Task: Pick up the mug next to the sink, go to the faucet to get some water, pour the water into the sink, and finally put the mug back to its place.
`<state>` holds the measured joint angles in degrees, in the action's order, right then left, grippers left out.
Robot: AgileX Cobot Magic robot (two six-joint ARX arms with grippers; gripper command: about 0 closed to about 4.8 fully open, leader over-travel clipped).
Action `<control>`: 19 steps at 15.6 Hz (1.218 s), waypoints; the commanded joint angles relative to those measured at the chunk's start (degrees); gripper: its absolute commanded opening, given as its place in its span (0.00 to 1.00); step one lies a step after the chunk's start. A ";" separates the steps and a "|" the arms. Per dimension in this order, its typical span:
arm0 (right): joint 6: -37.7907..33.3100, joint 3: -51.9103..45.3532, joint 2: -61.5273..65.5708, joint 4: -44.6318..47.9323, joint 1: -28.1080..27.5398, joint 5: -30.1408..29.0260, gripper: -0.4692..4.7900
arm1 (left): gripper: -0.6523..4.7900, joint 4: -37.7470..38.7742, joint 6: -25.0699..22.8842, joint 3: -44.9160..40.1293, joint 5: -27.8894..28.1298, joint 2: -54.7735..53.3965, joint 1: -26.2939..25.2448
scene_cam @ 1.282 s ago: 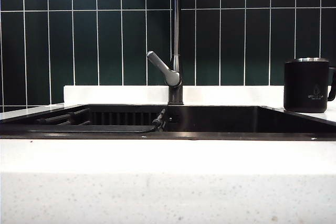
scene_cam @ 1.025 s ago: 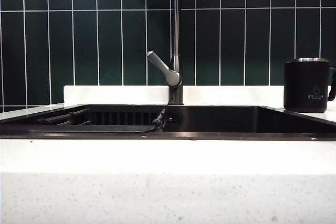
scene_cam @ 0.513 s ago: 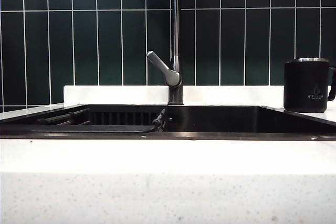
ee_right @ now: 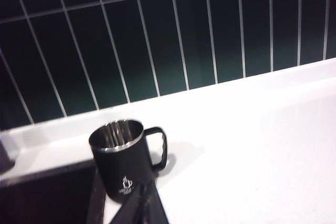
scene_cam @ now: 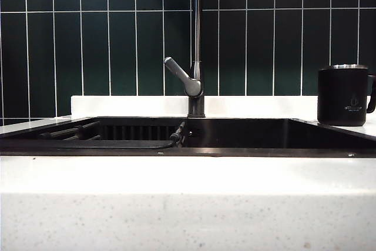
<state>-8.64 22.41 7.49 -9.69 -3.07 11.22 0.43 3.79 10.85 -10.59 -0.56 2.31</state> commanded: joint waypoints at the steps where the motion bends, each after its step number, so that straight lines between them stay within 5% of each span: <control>1: 5.07 5.79 6.73 -2.16 0.00 -4.15 0.08 | 0.30 4.11 -1.03 5.40 -1.42 -2.86 -0.22; 5: 7.39 12.15 13.70 -4.46 0.00 -5.92 0.09 | 0.22 2.45 -4.42 10.73 -5.09 -12.94 -0.22; 7: 7.30 12.15 14.49 -4.22 -0.02 -8.68 0.48 | 0.31 -1.60 -3.65 13.51 -7.19 -20.13 -0.22; 8: 7.19 12.15 15.12 -4.66 0.00 -8.66 0.54 | 0.31 -7.37 -1.31 14.69 -8.28 -25.79 -0.20; 15: 7.82 12.52 35.47 7.45 0.48 -5.68 0.54 | 0.31 -14.71 -0.90 26.82 -17.94 -52.02 -0.20; 19: 11.10 13.70 47.32 16.11 -1.16 -2.25 0.54 | 0.35 -18.58 -4.63 28.46 -18.01 -62.01 -0.20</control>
<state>1.26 36.03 53.34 4.05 -3.81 8.58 -15.16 -0.34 39.00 -28.10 -61.41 2.15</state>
